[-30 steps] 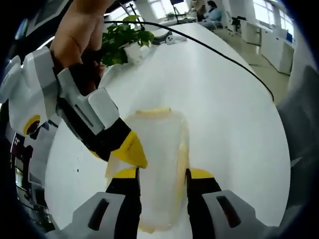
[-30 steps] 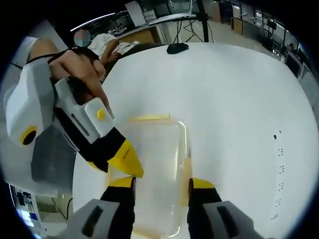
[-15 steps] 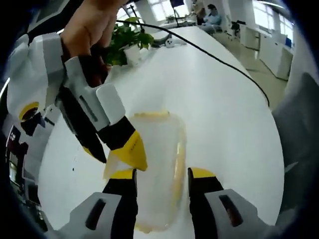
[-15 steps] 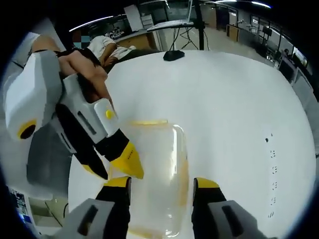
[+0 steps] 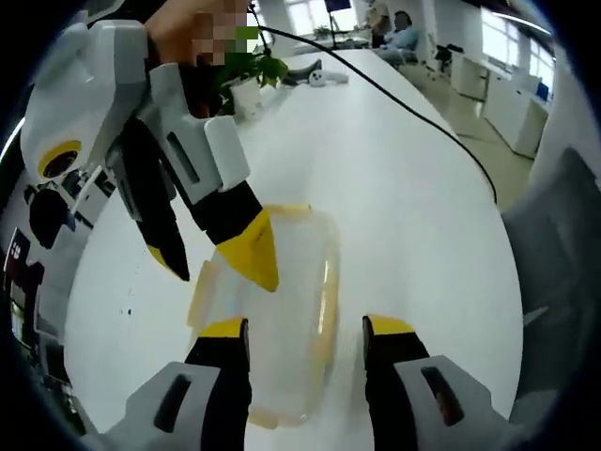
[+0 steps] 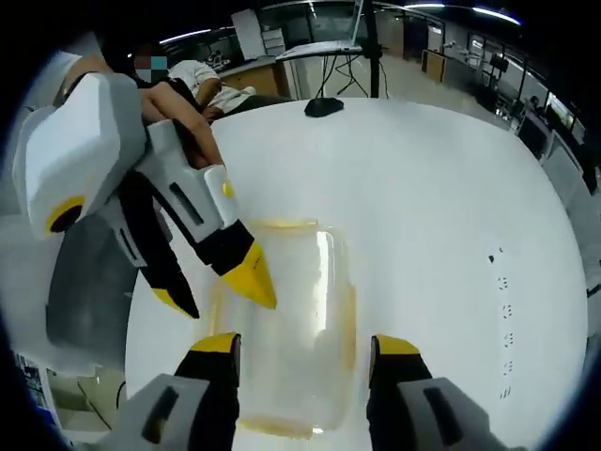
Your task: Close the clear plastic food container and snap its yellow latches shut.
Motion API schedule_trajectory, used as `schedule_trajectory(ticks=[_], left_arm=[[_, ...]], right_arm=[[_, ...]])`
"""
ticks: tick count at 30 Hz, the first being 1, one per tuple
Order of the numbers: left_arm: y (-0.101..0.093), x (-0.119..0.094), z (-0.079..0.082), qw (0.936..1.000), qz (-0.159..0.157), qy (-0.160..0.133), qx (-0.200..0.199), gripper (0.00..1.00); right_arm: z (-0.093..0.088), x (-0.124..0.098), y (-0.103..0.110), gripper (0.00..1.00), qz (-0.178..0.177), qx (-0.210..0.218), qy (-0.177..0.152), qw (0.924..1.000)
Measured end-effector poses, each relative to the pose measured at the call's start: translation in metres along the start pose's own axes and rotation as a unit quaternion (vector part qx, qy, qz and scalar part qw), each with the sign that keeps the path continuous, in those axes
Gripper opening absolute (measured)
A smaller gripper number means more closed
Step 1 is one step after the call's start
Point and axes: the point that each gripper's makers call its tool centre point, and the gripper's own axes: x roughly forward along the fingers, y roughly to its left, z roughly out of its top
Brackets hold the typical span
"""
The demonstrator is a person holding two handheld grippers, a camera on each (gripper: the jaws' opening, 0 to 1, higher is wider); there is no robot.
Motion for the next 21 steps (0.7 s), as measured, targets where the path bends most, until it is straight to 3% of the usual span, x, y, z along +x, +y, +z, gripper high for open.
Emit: schedule_trajectory(ticks=[7, 21], left_arm=[[0.003, -0.004, -0.003, 1.0000, -0.006, 0.008, 0.001, 0.47], [0.015, -0.008, -0.013, 0.9997, -0.014, 0.022, -0.005, 0.55]], right_arm=[[-0.002, -0.006, 0.002, 0.59, -0.016, -0.005, -0.003, 0.9999], [-0.015, -0.012, 0.017, 0.63, -0.042, -0.004, -0.002, 0.9991]])
